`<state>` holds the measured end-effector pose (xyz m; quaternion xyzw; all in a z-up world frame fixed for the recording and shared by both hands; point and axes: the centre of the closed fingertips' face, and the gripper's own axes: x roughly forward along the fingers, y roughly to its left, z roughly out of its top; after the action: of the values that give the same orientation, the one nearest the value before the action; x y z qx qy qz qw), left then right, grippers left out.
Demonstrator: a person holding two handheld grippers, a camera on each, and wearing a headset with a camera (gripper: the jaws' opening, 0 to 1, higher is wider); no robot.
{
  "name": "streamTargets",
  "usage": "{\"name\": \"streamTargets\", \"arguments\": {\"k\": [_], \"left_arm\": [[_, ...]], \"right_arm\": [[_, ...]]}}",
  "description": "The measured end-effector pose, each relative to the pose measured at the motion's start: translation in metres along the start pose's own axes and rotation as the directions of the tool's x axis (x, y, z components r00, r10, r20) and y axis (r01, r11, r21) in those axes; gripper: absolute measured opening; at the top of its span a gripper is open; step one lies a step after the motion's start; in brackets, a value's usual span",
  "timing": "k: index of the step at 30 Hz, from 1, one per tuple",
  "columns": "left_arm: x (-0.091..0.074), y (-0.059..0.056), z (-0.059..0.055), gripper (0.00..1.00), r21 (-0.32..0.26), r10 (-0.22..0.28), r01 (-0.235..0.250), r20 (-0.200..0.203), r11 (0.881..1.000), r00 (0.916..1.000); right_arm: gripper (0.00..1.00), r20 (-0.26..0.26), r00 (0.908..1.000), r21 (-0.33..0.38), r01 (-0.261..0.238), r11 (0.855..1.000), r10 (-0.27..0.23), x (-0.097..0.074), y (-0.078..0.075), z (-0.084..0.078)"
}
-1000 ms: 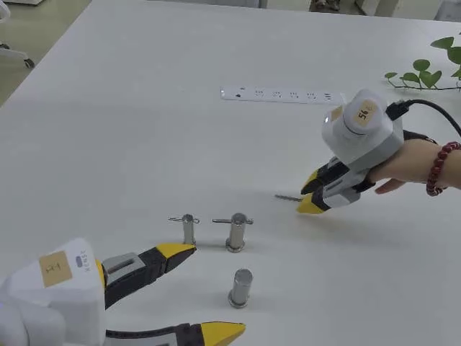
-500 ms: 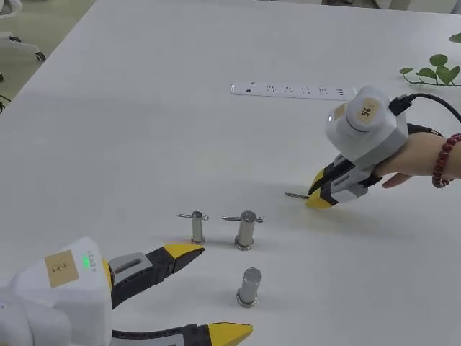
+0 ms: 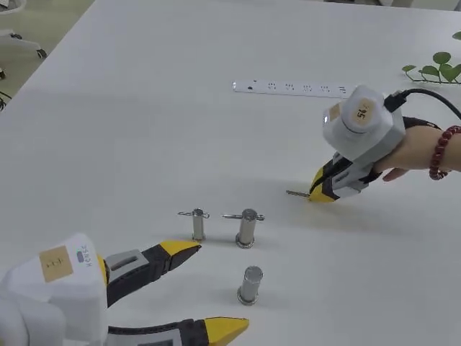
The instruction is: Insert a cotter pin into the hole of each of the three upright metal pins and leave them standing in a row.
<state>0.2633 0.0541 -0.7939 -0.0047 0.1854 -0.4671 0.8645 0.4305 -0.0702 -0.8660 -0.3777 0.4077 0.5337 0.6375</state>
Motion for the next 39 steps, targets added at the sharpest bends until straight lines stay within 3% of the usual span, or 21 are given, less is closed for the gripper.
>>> {"name": "streamTargets", "arguments": {"k": [6, 23, 31, 39], "left_arm": [[-0.003, 0.001, -0.001, 0.6, -0.002, 0.006, -0.006, -0.002, 1.0, 1.0], [-0.009, 0.004, 0.0, 0.59, 0.002, 0.031, -0.031, -0.007, 1.0, 0.9995], [-0.012, 0.007, 0.004, 0.59, -0.014, 0.042, -0.042, -0.003, 0.999, 0.9991], [-0.014, 0.01, 0.009, 0.58, -0.036, 0.047, -0.047, 0.002, 0.998, 0.9989]], "right_arm": [[0.06, -0.023, 0.9996, -0.082, 0.011, 0.997, -0.013, 0.002, 0.0, 0.0], [0.03, -0.024, 0.9984, -0.103, 0.049, 0.993, -0.052, 0.0, -0.006, -0.003], [0.03, -0.015, 0.9971, -0.11, 0.073, 0.991, -0.075, -0.008, -0.005, -0.003], [0.03, 0.017, 0.9953, -0.153, 0.097, 0.983, -0.096, -0.023, 0.007, 0.008]]}}
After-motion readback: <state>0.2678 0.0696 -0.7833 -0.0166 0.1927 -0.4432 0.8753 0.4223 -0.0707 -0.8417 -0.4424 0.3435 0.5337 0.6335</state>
